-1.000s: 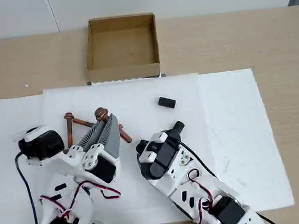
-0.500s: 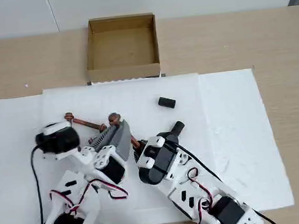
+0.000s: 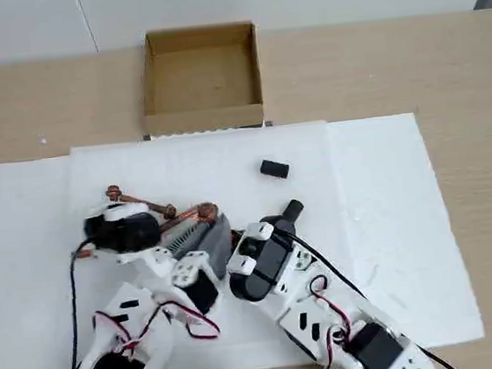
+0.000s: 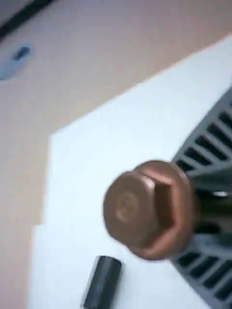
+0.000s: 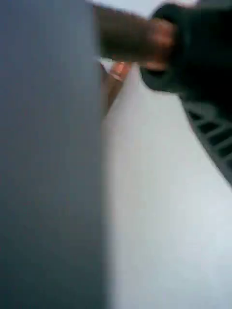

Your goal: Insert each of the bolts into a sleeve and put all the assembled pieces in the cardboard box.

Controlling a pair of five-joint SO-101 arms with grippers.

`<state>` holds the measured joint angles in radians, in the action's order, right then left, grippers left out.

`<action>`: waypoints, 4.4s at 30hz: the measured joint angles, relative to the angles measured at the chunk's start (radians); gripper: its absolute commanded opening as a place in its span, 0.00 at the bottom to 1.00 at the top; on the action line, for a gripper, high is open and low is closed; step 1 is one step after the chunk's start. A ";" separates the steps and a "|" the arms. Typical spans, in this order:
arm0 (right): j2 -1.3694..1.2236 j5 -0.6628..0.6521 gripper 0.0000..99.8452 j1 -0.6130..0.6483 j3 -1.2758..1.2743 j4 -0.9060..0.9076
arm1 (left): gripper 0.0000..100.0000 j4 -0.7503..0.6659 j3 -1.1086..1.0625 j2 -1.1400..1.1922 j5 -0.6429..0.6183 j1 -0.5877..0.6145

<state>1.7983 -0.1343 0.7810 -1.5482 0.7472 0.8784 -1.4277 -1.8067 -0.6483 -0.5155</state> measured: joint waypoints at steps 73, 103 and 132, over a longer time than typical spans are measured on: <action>-0.902 0.204 0.00 -0.393 0.756 0.025 | 0.01 0.132 -0.221 0.002 0.468 0.555; -1.880 0.204 0.00 -0.390 1.611 -0.092 | 0.01 0.132 -0.221 0.002 0.468 0.562; -2.759 0.040 0.19 -0.411 2.395 -0.187 | 0.01 0.132 -0.221 0.002 0.468 0.562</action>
<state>-0.9605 -0.0944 0.3698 0.8470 0.5600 1.0104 -1.6487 -1.8052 -0.1803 0.0460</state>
